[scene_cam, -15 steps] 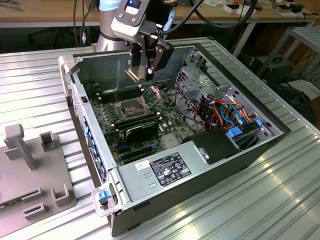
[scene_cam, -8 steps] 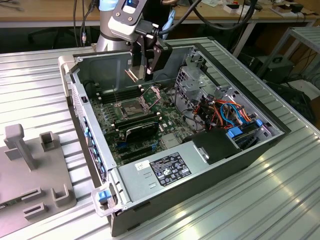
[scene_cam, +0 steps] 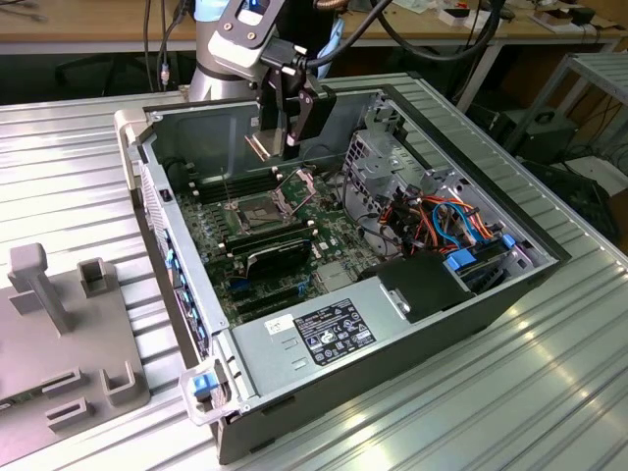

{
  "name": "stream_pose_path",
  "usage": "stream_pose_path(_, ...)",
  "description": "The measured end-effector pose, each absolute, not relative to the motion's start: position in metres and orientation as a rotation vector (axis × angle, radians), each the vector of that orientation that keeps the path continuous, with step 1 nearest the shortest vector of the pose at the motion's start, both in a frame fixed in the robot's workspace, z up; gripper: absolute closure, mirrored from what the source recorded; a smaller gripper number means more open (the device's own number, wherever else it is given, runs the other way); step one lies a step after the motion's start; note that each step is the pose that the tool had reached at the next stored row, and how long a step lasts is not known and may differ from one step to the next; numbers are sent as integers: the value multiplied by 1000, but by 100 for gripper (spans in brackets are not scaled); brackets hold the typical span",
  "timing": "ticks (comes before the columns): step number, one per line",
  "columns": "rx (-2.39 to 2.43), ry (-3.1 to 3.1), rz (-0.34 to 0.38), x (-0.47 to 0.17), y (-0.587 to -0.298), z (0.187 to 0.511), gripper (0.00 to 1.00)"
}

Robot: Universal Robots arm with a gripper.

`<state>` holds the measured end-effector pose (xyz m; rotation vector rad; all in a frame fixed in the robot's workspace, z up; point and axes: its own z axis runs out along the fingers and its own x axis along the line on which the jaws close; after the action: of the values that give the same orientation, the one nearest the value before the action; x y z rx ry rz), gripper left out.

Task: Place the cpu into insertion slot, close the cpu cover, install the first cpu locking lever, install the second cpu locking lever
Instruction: 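Place the cpu into insertion slot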

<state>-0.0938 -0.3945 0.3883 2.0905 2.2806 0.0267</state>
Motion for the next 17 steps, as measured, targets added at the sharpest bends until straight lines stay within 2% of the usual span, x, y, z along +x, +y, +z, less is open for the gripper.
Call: stream_pose_path(17,2163,2211,24,-94,-395,382,45)
